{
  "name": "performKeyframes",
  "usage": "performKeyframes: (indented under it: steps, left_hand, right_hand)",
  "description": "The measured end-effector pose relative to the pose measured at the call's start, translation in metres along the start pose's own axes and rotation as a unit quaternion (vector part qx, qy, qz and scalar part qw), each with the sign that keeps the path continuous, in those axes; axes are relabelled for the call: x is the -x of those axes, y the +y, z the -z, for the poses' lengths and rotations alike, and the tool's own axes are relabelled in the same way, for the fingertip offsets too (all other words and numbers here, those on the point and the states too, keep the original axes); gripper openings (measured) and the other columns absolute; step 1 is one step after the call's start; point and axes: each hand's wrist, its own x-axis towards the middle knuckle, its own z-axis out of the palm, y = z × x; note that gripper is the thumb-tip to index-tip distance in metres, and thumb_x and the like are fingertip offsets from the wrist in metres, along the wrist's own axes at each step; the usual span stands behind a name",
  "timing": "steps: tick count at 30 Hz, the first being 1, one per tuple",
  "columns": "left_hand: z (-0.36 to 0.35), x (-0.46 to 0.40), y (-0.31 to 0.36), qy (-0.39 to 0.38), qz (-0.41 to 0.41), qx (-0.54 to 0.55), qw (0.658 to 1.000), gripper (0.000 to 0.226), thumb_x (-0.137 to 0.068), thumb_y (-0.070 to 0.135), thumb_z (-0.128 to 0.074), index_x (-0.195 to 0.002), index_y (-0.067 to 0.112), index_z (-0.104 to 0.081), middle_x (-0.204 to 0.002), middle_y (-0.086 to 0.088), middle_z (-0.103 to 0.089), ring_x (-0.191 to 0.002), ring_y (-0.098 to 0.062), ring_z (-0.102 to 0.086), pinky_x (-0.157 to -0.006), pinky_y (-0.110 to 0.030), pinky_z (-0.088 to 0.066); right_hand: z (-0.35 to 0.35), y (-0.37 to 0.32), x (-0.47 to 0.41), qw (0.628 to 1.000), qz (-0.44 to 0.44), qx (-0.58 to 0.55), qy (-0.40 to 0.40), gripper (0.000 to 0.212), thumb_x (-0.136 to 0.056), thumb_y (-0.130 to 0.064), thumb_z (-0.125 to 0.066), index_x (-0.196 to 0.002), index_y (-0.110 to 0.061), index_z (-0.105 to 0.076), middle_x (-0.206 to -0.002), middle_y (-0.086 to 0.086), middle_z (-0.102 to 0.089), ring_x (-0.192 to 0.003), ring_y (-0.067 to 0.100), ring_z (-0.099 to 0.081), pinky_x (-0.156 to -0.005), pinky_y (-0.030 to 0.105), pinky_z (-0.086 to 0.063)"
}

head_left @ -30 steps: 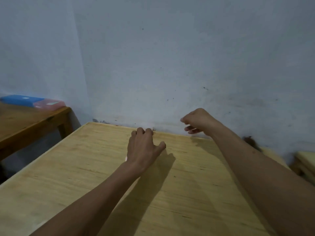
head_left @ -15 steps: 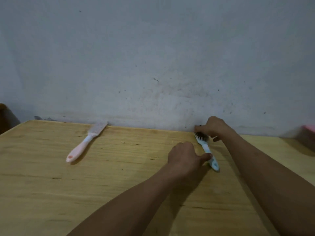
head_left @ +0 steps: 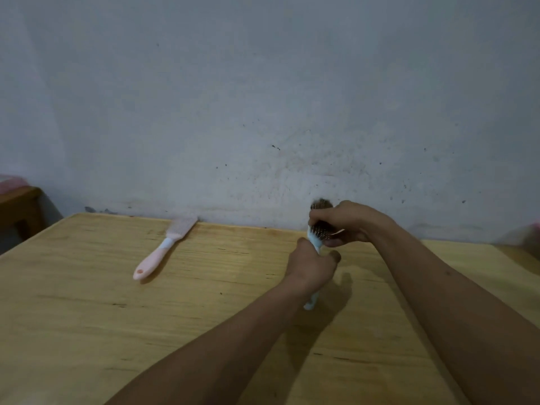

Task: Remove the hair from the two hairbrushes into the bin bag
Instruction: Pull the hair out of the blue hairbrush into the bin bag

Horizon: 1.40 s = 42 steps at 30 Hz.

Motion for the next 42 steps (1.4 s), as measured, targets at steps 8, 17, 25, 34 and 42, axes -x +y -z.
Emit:
performKeyframes:
  steps: [8,17,25,34,42]
  left_hand:
    - [0.118,0.060,-0.026,0.121,-0.046,0.061,0.990,0.028,-0.088,0.050,-0.063,-0.098,0.024,-0.058,-0.074,0.000,-0.059,-0.061,-0.018,-0.056,-0.055,-0.030,-0.043]
    - [0.251,0.148,-0.071,0.296,-0.069,-0.025,0.952,0.040,-0.089,0.061,-0.060,-0.078,0.023,-0.059,-0.058,0.008,-0.053,-0.054,-0.017,-0.051,-0.056,-0.037,-0.044]
    - [0.326,0.252,-0.125,0.422,-0.026,-0.173,0.889,0.045,-0.090,0.062,-0.060,-0.074,0.020,-0.059,-0.063,0.005,-0.058,-0.062,-0.018,-0.055,-0.057,-0.037,-0.038]
    - [0.381,0.388,-0.208,0.534,0.059,-0.265,0.801,0.056,-0.082,0.077,-0.056,-0.068,0.023,-0.050,-0.051,0.009,-0.053,-0.050,-0.007,-0.051,-0.052,-0.038,-0.045]
    - [0.369,0.500,-0.306,0.578,0.226,-0.211,0.756,0.064,-0.084,0.078,-0.048,-0.062,0.019,-0.042,-0.052,0.006,-0.039,-0.049,-0.012,-0.042,-0.052,-0.036,-0.032]
  right_hand:
    - [-0.059,-0.070,0.054,0.984,0.090,0.049,-0.149,0.063,-0.078,-0.047,-0.085,-0.119,-0.001,-0.069,-0.112,0.015,-0.075,-0.087,0.026,-0.080,-0.069,0.033,-0.063]
    - [-0.161,-0.135,0.094,0.928,0.309,0.021,-0.207,0.028,-0.084,-0.026,-0.085,-0.109,-0.017,-0.080,-0.103,0.008,-0.080,-0.087,0.024,-0.078,-0.076,0.033,-0.065]
    - [-0.292,-0.163,0.129,0.868,0.406,0.073,-0.277,0.013,-0.084,-0.014,-0.084,-0.089,-0.003,-0.080,-0.069,-0.001,-0.076,-0.068,0.012,-0.071,-0.066,0.024,-0.062]
    - [-0.435,-0.169,0.212,0.764,0.466,0.181,-0.409,0.004,-0.088,-0.014,-0.079,-0.086,-0.010,-0.079,-0.080,0.010,-0.078,-0.070,0.011,-0.071,-0.065,0.028,-0.059]
    - [-0.521,-0.154,0.279,0.720,0.441,0.253,-0.472,0.013,-0.091,-0.020,-0.074,-0.087,-0.009,-0.079,-0.085,0.015,-0.078,-0.081,0.025,-0.074,-0.073,0.034,-0.061]
